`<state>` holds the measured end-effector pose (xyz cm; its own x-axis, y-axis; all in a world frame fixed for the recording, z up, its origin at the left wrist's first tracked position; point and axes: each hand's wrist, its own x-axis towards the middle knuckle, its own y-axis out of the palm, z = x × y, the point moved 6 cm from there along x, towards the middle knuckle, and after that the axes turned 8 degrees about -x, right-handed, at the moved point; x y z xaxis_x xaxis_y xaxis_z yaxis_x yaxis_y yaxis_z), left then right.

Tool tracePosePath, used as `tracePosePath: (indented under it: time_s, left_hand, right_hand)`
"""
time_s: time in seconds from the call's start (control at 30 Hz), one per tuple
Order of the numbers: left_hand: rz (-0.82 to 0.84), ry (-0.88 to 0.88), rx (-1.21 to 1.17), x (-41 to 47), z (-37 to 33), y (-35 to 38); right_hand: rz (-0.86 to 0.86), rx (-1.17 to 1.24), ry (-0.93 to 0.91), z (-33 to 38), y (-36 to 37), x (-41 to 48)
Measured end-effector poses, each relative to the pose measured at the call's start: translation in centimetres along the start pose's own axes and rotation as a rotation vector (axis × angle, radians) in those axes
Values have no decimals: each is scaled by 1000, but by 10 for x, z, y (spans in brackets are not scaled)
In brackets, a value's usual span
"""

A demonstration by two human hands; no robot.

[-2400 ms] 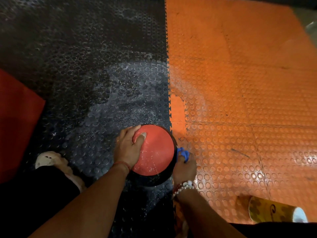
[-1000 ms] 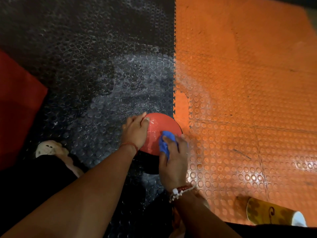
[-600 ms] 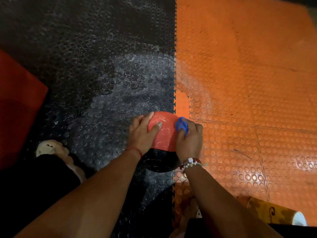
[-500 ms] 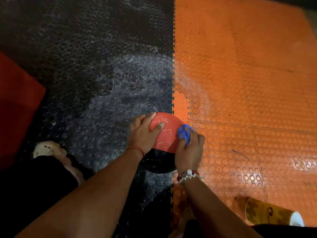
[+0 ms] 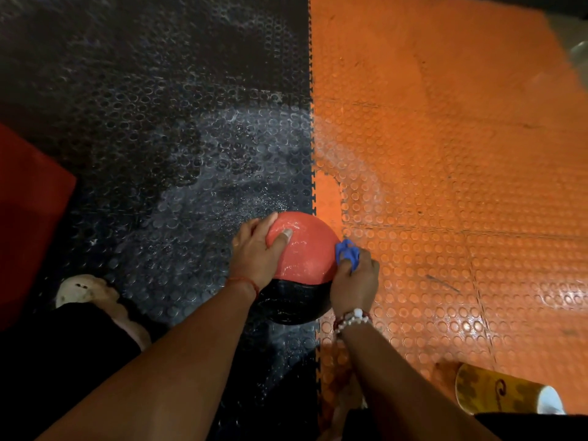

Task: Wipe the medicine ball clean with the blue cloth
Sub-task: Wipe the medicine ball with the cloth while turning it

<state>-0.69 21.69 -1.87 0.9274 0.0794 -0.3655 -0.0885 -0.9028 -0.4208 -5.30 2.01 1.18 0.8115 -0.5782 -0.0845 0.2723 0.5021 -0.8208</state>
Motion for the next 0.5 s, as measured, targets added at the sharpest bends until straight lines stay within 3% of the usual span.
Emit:
tracePosePath:
  time_s: [0.1, 0.33, 0.4, 0.5]
  left_hand:
    - [-13, 2, 5, 1, 1, 0]
    - [-19, 2, -36, 5, 5, -5]
    - [-12, 1, -58, 5, 6, -6]
    - [-11, -12, -85, 4, 9, -7]
  right_hand:
    - [-29, 56, 20, 1, -2, -35]
    - [3, 63, -316, 44, 1, -37]
    - [-1, 46, -289, 42, 2, -16]
    - [10, 25, -63, 14, 5, 9]
